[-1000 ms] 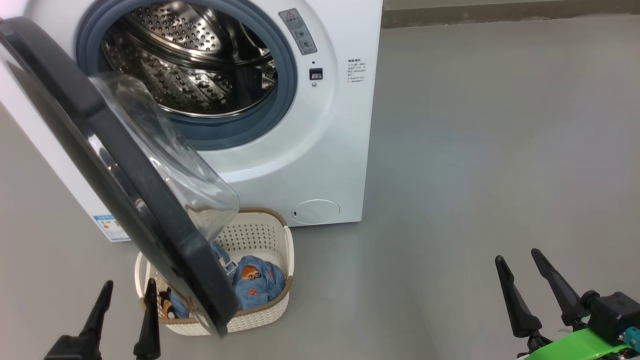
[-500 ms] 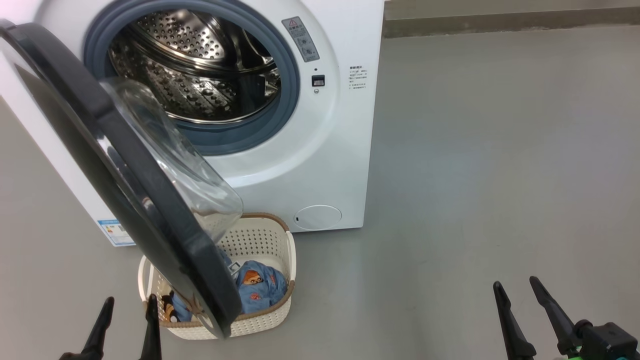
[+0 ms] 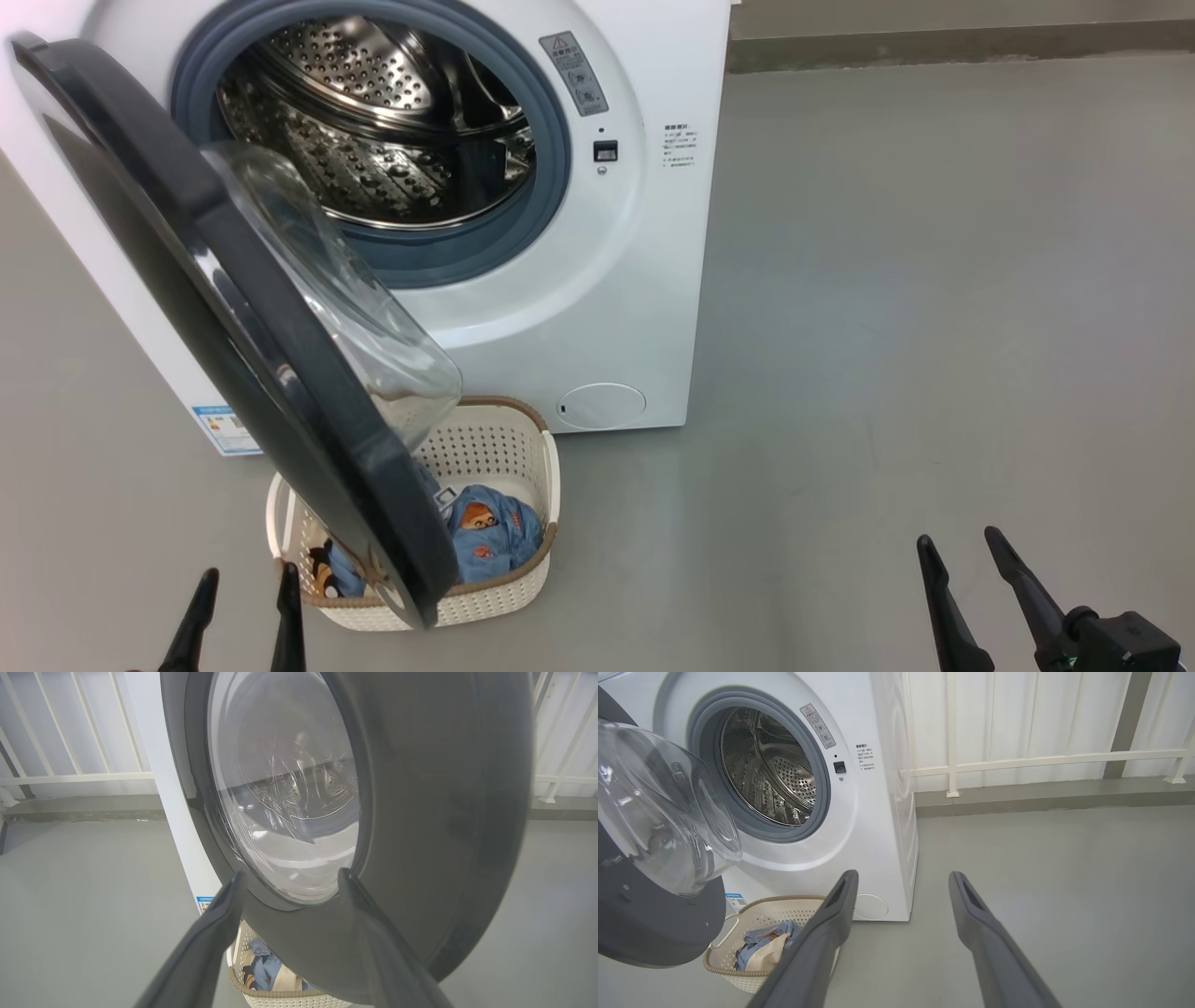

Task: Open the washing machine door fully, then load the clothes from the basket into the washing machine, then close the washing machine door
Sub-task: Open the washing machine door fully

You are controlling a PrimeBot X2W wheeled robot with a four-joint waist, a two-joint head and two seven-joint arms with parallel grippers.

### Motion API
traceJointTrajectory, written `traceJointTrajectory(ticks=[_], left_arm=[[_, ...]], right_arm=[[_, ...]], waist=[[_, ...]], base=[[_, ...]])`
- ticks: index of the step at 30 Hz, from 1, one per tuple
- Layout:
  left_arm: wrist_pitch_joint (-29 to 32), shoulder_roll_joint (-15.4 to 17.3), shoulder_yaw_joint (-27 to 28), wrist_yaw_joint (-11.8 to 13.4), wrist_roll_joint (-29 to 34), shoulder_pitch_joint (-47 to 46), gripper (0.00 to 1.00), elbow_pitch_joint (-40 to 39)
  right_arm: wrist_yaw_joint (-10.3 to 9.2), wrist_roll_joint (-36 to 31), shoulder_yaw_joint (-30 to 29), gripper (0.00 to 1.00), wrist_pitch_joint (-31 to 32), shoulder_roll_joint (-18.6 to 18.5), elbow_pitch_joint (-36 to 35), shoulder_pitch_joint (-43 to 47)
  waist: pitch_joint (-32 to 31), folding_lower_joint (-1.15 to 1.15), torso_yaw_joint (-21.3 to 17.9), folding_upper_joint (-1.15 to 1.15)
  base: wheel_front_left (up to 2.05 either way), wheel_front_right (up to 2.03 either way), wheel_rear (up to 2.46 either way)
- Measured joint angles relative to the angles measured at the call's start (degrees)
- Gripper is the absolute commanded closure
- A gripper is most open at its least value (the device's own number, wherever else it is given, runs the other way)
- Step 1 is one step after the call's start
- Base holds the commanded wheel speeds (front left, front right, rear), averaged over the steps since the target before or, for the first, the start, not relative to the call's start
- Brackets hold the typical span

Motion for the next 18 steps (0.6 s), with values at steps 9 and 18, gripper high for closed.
traceJointTrajectory(ticks=[9, 18], left_arm=[[0.0, 0.0, -0.2, 0.0, 0.0, 0.0, 0.00, 0.0], [0.0, 0.0, -0.7, -0.1, -0.6, 0.0, 0.00, 0.1]], right_arm=[[0.00, -0.5, 0.0, 0.00, 0.0, 0.2, 1.0, 0.0], [0.01, -1.6, -0.3, 0.00, 0.0, 0.4, 1.4, 0.0]], waist=[[0.0, 0.00, 0.1, 0.00], [0.1, 0.00, 0.2, 0.00]], base=[[0.00, 0.00, 0.00], [0.00, 0.00, 0.00]])
